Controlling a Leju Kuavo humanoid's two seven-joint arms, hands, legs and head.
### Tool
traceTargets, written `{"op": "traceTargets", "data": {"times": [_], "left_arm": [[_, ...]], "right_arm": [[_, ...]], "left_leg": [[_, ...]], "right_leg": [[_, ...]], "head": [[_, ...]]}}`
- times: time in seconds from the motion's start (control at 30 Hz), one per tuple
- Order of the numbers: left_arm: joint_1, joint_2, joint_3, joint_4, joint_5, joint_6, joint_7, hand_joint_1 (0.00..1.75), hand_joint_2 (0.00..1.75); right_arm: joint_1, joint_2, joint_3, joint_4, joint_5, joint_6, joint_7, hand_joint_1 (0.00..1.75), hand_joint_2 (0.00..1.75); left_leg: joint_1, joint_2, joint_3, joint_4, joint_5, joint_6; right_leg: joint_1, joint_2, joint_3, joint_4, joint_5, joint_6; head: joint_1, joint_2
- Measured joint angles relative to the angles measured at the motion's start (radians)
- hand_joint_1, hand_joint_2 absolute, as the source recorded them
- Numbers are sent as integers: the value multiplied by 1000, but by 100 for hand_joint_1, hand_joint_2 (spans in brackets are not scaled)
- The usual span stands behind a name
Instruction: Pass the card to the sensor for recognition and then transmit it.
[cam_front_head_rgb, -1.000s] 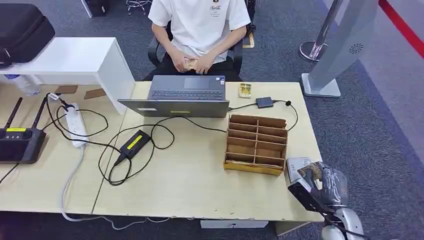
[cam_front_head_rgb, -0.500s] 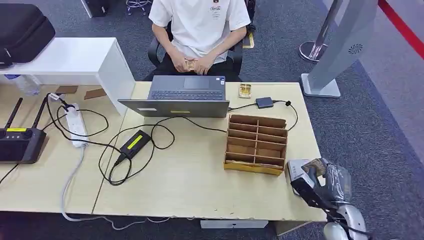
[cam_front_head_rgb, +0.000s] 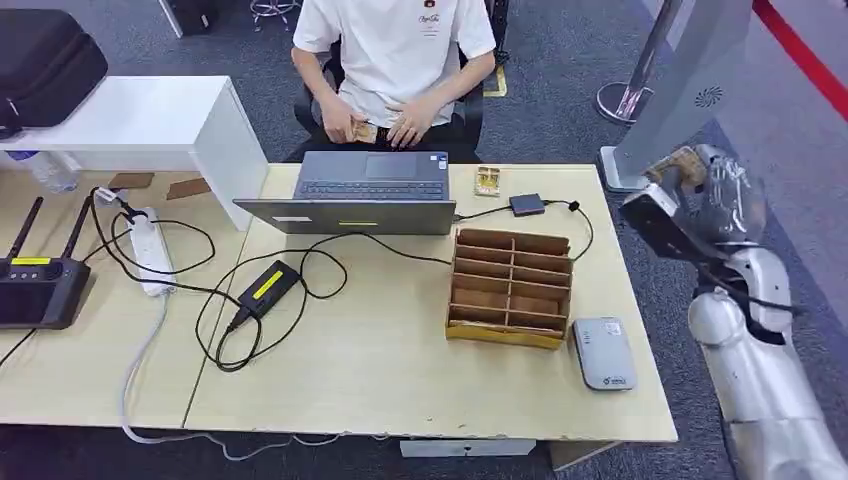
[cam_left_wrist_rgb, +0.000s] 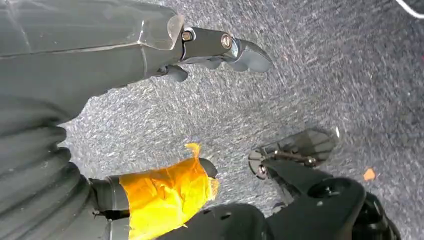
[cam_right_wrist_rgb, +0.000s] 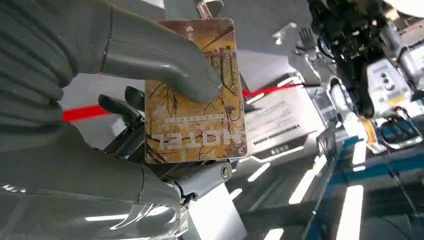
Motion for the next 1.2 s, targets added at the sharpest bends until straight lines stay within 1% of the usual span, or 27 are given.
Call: {"op": "traceTargets", "data": {"times": [0.07,0.17,0.23,0.3,0.43,0.57,0.7,0.9,0.93,1.0,1.2], "left_arm": [[0,0,0,0,-14,-13,1,0,175],[-4,0,0,0,-21,-34,0,0,175],[-9,-1,-1,0,-26,-41,-1,0,175],[-9,-2,-1,0,-27,-43,-1,0,175],[-10,-3,-1,0,-29,-42,3,0,175],[-10,-3,0,0,-26,-44,10,0,175],[-10,-4,0,0,-14,-51,11,0,175],[-9,-4,0,0,-6,-54,11,0,175],[-9,-4,0,0,-5,-56,11,0,175],[-9,-4,0,0,-5,-59,11,0,175],[-9,-4,2,0,4,-34,25,0,175]], "right_arm": [[-96,10,45,74,33,6,32,175,175],[-237,55,116,229,80,-5,66,175,175],[-299,88,155,317,94,-16,76,175,175],[-341,113,179,375,100,-22,78,175,175],[-376,164,207,469,81,-46,65,175,175],[-376,203,230,517,82,-58,58,175,175],[-376,225,243,544,83,-61,54,175,175],[-372,241,258,568,84,-61,49,175,175],[-371,243,259,572,83,-61,49,0,175],[-367,245,263,574,82,-61,46,0,175],[-351,247,267,577,79,-61,49,0,175]], "left_leg": [[0,0,0,0,1,0],[0,1,1,0,1,0],[1,-1,1,0,1,-1],[1,-3,0,0,2,-2],[1,-2,0,0,1,-2],[1,-2,-1,0,1,-2],[1,-3,-1,0,1,-2],[1,-3,-1,0,1,-2],[1,-3,-1,0,1,-2],[1,-2,-1,0,1,-2],[1,-2,-1,0,1,-2]], "right_leg": [[0,0,0,1,0,0],[0,1,0,1,0,-1],[0,0,0,1,0,-1],[0,-2,0,1,0,-1],[1,-1,-1,1,0,-1],[1,-2,-1,1,0,-1],[1,-2,-1,1,0,-1],[1,-2,-1,1,0,-1],[1,-2,-1,1,0,-1],[1,-2,-1,1,0,-1],[1,-2,-1,1,0,-1]], "head": [[0,0],[0,0],[0,0],[0,0],[0,0],[0,0],[0,0],[0,0],[0,0],[0,0],[0,0]]}}
